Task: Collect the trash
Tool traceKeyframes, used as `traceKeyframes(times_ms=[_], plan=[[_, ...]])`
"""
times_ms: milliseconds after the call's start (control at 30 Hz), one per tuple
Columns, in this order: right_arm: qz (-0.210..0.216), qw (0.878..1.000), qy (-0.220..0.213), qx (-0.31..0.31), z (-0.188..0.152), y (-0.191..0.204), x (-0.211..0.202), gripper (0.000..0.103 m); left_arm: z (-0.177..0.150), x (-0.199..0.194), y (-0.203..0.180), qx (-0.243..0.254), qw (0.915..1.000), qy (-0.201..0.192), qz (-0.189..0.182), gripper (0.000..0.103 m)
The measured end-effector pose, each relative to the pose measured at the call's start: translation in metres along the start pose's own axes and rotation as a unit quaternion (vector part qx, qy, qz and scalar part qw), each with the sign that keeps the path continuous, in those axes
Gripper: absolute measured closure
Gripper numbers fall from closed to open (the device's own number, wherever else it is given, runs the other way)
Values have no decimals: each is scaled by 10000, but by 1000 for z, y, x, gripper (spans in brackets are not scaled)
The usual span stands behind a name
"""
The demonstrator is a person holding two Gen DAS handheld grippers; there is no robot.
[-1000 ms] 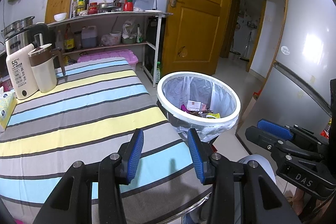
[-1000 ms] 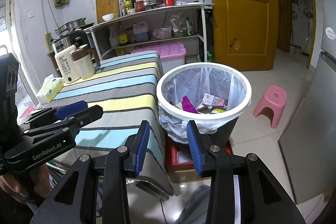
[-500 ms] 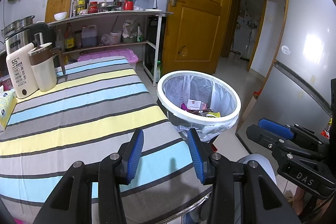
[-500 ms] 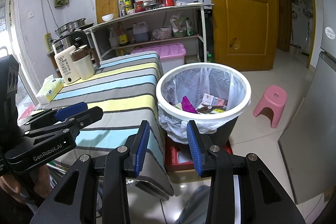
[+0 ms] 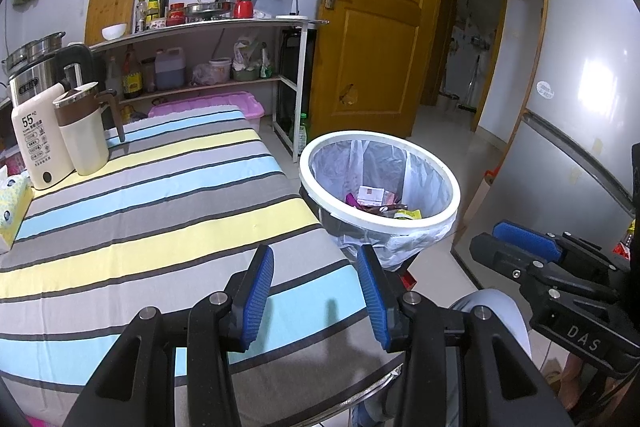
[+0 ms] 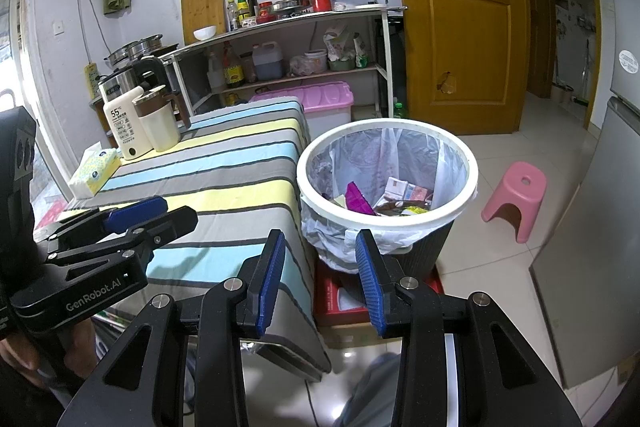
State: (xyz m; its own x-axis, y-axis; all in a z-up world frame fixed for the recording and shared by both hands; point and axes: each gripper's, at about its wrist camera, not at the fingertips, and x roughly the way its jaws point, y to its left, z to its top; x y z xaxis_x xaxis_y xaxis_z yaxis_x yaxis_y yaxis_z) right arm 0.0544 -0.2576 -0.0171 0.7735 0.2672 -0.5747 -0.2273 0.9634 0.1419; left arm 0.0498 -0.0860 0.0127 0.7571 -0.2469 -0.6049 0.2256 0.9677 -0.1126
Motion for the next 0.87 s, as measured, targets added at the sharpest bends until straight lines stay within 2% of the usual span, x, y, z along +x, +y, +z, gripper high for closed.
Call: traceKeyframes(times_ms=[867], plan=[[-22, 10000, 25, 42, -5, -6, 2, 65, -1, 3, -3, 71, 10000, 36, -60, 60]])
